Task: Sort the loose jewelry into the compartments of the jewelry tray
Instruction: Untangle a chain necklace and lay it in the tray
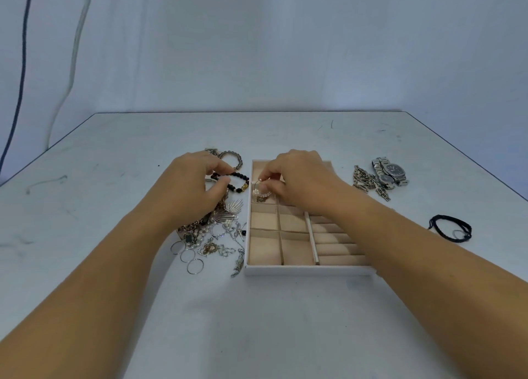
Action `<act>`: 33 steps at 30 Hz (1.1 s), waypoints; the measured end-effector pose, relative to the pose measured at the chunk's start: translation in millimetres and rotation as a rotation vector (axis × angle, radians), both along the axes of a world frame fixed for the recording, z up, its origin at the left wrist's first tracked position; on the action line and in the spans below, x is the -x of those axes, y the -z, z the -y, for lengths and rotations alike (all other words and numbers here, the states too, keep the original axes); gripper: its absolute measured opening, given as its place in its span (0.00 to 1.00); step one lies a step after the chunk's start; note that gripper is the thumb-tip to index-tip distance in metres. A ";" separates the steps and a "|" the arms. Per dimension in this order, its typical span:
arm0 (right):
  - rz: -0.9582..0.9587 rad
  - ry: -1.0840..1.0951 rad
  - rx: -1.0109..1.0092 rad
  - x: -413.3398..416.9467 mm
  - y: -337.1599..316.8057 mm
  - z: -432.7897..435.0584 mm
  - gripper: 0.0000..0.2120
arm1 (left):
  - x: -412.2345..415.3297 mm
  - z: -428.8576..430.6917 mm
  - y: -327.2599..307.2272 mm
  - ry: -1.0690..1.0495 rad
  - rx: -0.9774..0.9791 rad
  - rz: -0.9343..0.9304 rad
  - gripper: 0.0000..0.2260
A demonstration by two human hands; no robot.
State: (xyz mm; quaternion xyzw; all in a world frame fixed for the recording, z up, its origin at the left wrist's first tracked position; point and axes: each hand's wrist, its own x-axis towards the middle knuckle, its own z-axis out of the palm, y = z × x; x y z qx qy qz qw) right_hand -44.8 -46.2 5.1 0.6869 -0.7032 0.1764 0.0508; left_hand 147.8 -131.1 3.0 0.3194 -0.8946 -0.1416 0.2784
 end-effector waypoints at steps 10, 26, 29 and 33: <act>-0.100 -0.013 -0.044 -9.1 0.1 1.4 0.07 | 1.1 5.5 5.2 0.012 0.044 0.020 0.08; -0.107 0.117 0.150 93.8 -34.2 -111.6 0.07 | 56.4 -52.4 -7.0 0.307 0.054 0.094 0.10; -0.112 0.155 0.106 112.6 -26.4 -133.6 0.06 | 81.5 -64.4 -15.4 0.367 0.039 0.108 0.10; -0.120 0.200 0.060 134.1 -17.2 -154.5 0.07 | 122.8 -81.5 -20.3 0.405 0.044 0.120 0.10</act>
